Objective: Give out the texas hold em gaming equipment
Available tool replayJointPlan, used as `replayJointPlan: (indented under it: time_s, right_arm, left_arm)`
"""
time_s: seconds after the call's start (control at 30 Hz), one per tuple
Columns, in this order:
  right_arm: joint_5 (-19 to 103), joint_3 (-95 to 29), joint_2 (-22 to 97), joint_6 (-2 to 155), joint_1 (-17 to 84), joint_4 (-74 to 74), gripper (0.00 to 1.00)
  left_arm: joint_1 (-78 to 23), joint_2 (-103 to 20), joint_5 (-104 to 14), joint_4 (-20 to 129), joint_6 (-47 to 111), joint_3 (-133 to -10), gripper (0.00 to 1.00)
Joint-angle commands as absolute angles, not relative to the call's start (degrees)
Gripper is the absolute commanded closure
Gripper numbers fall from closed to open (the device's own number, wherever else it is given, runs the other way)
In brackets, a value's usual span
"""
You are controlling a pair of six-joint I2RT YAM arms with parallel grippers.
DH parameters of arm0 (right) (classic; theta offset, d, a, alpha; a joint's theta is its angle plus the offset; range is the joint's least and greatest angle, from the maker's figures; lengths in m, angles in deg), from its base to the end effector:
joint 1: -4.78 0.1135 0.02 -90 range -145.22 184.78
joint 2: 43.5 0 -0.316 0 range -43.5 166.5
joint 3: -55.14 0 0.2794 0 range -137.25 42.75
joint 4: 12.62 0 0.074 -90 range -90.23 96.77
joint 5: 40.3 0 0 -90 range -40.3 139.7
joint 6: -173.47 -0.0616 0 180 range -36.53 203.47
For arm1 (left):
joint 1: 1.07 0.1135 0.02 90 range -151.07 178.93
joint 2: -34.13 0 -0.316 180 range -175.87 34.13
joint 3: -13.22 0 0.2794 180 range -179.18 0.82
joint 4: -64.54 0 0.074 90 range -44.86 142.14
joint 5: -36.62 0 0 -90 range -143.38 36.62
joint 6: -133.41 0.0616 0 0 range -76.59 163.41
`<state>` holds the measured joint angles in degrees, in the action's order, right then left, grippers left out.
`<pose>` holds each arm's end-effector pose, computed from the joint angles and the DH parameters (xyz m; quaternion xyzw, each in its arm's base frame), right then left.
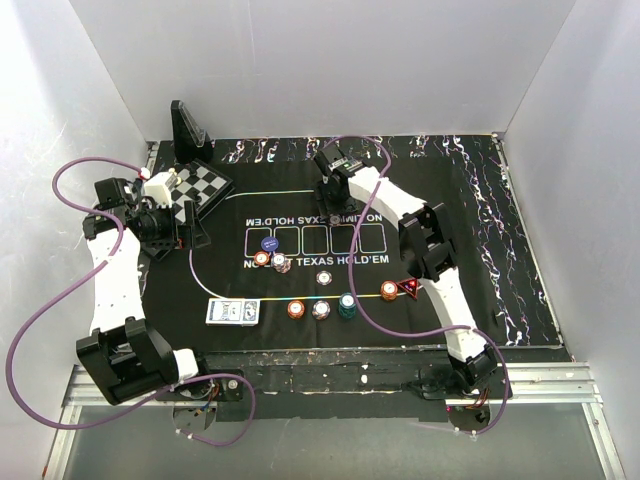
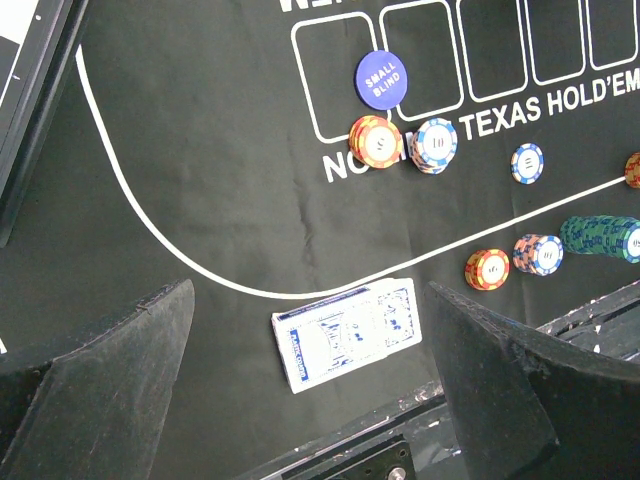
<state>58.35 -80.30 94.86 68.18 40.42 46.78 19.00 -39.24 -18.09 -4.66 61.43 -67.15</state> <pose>0.4913 0.3408 0.1898 -0.1533 0.9562 0.0364 0.2468 0.2610 0.0575 0.3404 0.0563 0.9262 -0.2034 0.3124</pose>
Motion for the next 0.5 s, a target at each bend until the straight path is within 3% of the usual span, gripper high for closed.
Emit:
replayJointPlan:
  time_s: [0.0, 0.47]
  right_arm:
    - [58.8, -76.6, 84.7, 66.2, 40.4, 45.0, 0.34]
    - [61.9, -52.6, 66.1, 64.7, 51.9, 42.6, 0.34]
  left_arm:
    - [18.9, -37.0, -18.1, -4.8, 62.0, -67.3, 0.00]
    - [18.9, -34.6, -17.7, -6.3, 61.8, -67.6, 0.00]
